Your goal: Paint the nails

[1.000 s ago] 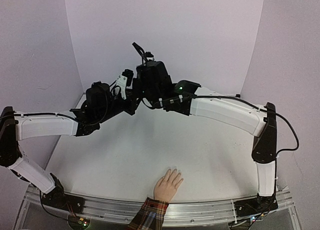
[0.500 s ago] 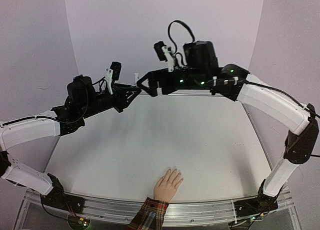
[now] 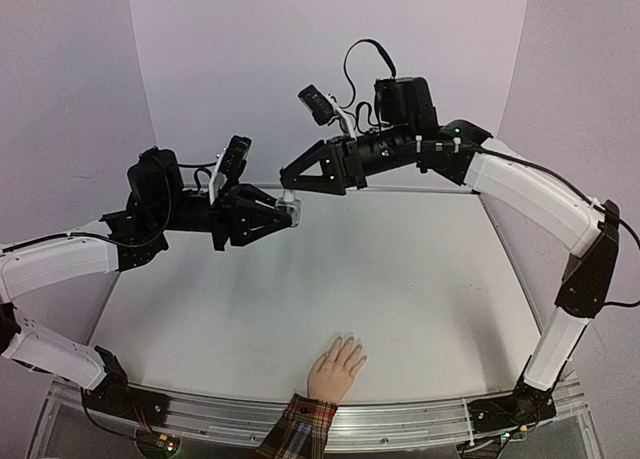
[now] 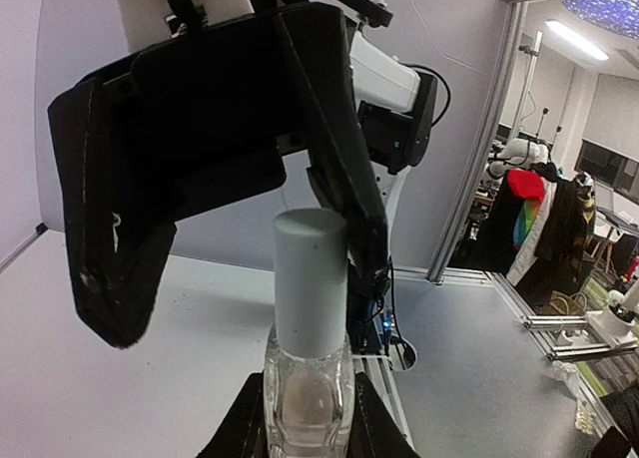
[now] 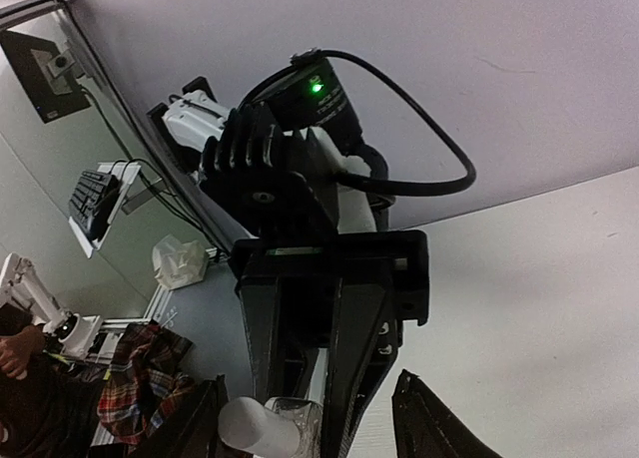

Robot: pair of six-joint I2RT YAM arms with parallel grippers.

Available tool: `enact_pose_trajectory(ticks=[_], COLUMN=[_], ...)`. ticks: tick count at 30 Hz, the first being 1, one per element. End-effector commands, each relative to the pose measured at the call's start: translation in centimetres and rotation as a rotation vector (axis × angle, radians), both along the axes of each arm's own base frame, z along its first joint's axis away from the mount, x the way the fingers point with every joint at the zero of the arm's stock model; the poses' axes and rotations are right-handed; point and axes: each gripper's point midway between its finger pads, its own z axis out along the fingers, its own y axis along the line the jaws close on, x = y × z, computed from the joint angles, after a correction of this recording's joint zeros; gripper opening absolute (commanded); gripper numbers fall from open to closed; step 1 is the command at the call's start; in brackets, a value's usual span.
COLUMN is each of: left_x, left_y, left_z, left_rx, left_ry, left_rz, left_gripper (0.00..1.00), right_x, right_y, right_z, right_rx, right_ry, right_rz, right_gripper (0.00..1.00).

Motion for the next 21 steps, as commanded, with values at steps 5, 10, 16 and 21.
enact_pose_trajectory(ticks=[5, 10, 16, 21], left_x=[-1.8, -1.1, 0.6, 2.2], left_y=[0.3, 0.1, 0.0, 0.2], left_z=[2.5, 2.9, 3.5, 4.1], left_rx=[-0.070, -0.082, -0.104, -0.127], left_ry=[-0.061, -0.050, -0.021, -0.001], left_rz=[-0.111, -0.070, 0.025, 0.127], left_gripper=[0.00, 0.00, 0.00, 0.00], right_x=[-2.5, -2.5, -2.3, -1.6], right_y=[-0.1, 0.0, 0.2, 0.4], right_z=[1.6, 0.8, 0.2, -0.3], right_rx=[0.066, 0.057, 0.055, 0.055], right_ry=[-0.009, -0.012, -0.022, -0.036], right_rz=[0.147, 0.138, 0.116, 0.075], right_gripper=[0.42, 0.30, 0.19, 0.00])
